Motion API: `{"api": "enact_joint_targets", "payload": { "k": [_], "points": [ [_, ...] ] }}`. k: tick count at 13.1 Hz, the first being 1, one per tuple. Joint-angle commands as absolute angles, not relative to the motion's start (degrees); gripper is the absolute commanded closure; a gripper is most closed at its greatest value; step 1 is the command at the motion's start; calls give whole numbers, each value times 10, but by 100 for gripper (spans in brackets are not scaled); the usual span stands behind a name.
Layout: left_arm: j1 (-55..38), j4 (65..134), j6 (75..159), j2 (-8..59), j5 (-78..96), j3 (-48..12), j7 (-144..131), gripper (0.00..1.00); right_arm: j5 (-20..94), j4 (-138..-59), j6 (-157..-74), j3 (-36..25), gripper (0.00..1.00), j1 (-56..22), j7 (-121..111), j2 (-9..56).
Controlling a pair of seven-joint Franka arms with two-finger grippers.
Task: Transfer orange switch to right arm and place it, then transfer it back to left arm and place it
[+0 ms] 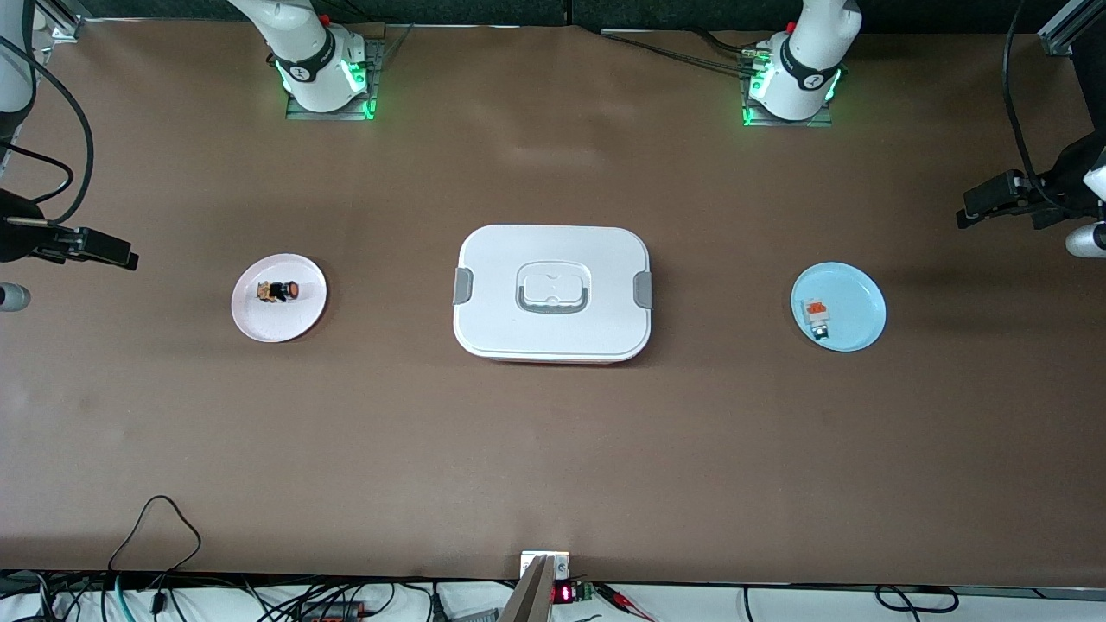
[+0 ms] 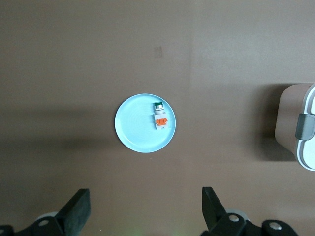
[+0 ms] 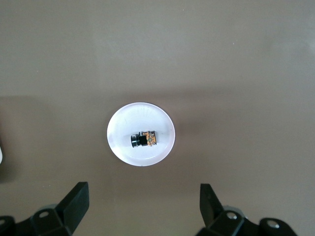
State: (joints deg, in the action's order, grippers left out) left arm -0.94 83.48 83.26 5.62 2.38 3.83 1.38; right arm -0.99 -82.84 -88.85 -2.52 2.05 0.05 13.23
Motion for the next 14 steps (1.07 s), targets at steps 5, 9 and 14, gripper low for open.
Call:
{"api": "enact_joint_targets", "payload": {
  "k": [5,9,14],
  "points": [
    [-4,824,837,70,38,40,18,0,-8,-866,-928,-25,0,24,3,165],
    [-2,831,833,71,33,42,26,0,-4,-980,-1019,-25,0,28,-2,147],
    [-3,829,837,85,33,41,26,0,-5,-1092,-1095,-22,0,28,-14,128]
  ]
}}
